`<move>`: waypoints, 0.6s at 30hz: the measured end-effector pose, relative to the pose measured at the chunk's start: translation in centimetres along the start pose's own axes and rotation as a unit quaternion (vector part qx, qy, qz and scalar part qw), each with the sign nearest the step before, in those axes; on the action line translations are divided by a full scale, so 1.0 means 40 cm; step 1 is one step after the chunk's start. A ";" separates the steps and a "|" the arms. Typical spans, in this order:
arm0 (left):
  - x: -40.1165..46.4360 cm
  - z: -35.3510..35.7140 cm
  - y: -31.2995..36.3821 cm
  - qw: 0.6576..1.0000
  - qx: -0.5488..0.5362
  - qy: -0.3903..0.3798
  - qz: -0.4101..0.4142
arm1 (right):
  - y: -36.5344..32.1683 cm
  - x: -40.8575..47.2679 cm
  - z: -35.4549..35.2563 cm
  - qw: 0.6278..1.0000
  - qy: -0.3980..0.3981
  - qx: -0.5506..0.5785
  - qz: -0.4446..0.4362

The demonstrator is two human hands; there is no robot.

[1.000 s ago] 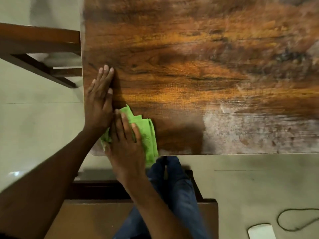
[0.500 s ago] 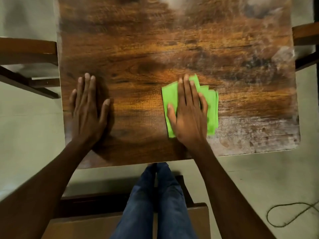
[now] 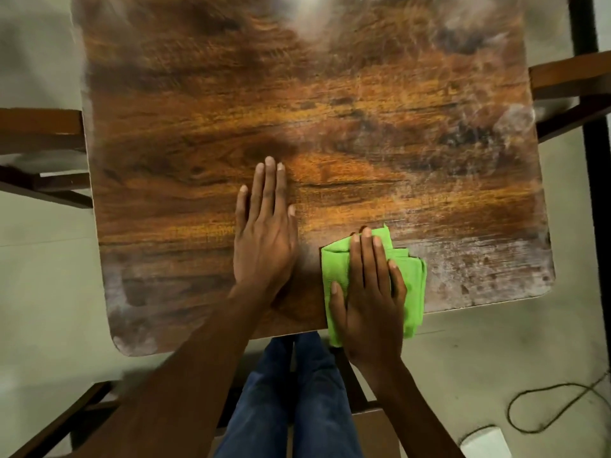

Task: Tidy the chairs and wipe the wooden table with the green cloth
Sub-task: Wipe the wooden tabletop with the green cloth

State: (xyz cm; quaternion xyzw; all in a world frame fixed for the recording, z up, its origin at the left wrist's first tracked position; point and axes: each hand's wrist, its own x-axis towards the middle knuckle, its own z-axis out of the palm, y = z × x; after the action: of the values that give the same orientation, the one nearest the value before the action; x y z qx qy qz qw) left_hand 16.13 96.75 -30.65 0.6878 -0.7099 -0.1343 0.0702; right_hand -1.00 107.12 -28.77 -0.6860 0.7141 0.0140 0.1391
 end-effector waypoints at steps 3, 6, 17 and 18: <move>-0.001 0.000 0.000 1.000 0.015 -0.005 -0.002 | -0.036 0.104 -0.006 1.000 0.017 -0.004 -0.018; -0.002 -0.003 0.005 1.000 0.018 -0.006 -0.001 | -0.091 0.287 -0.023 0.998 0.050 -0.002 -0.047; 0.001 -0.001 0.001 0.999 -0.033 0.009 -0.020 | -0.039 0.369 -0.053 0.999 0.047 0.022 -0.009; 0.001 0.001 0.000 0.999 -0.032 0.010 -0.018 | -0.012 0.307 -0.050 0.999 0.039 0.021 -0.002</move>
State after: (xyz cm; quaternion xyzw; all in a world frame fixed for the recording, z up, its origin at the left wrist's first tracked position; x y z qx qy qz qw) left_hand 16.11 96.70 -30.68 0.6991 -0.6920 -0.1516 0.0969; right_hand -1.14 94.67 -29.45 -0.6843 0.7178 -0.0276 0.1255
